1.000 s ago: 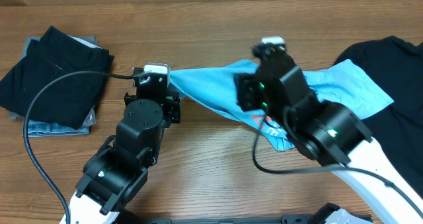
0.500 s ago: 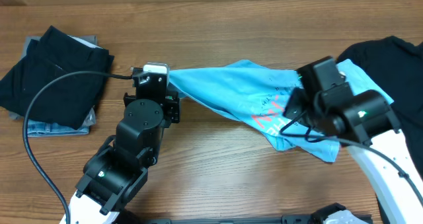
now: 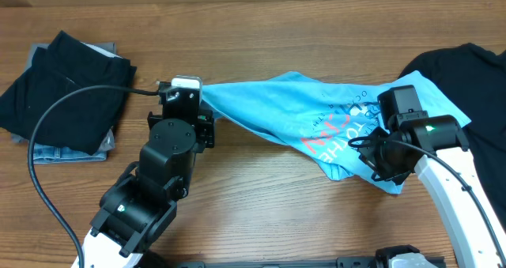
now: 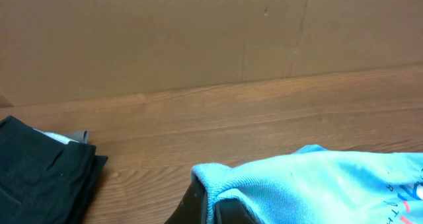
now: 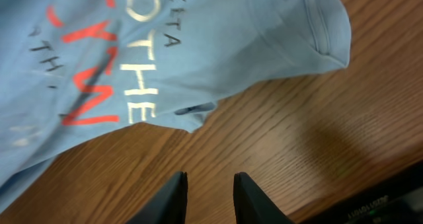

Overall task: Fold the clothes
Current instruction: 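Stretch the shirt by moving the right gripper rightward, left holding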

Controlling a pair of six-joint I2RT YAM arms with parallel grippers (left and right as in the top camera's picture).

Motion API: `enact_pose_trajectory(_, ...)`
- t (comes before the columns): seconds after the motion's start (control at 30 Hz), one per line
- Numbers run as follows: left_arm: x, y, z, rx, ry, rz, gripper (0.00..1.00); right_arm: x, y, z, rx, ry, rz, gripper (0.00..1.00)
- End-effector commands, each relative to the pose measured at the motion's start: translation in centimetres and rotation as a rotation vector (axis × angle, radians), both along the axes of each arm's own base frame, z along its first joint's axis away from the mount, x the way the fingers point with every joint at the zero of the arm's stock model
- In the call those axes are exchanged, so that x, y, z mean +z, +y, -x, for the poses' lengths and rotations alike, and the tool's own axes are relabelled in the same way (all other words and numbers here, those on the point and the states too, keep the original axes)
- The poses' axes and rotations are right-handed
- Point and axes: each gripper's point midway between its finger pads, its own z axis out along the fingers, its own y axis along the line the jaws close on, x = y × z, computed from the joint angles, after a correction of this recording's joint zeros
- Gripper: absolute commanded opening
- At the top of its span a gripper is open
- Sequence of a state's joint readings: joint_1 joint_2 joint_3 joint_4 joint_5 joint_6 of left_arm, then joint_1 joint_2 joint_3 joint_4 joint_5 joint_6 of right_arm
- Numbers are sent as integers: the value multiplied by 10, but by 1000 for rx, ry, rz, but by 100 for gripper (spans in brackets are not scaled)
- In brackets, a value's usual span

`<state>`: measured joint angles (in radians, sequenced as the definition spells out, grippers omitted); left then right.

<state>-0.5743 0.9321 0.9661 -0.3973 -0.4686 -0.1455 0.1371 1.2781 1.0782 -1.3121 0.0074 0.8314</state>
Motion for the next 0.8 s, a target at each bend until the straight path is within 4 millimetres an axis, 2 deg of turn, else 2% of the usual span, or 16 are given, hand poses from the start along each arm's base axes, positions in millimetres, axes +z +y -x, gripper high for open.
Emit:
enact_pose_trajectory(0.0, 10, 6, 1, 26, -27, 7, 4, -20, -6, 12, -113, 47, -11, 20)
enact_pose_trajectory(0.23, 7, 6, 2, 30, -13, 13, 4, -47, -19, 26, -255, 96, 12, 20)
enact_pose_trajectory(0.47, 3, 6, 3, 26, 0, 10, 4, -58, -41, 40, -330, 143, 60, 31)
enact_pose_trajectory(0.63, 0, 1, 2, 7, 12, 11, 4, -74, -55, 53, -400, 176, 67, 33)
enact_pose_trajectory(0.7, 0, 1, 2, 7, 13, 10, 4, -79, -57, 54, -410, 174, 66, 37)
enact_pose_trajectory(0.73, 0, 1, 2, 7, 13, 10, 4, -83, -58, 53, -403, 167, 65, 46)
enact_pose_trajectory(0.77, 0, 1, 2, 7, 14, 10, 4, -85, -58, 51, -390, 156, 64, 63)
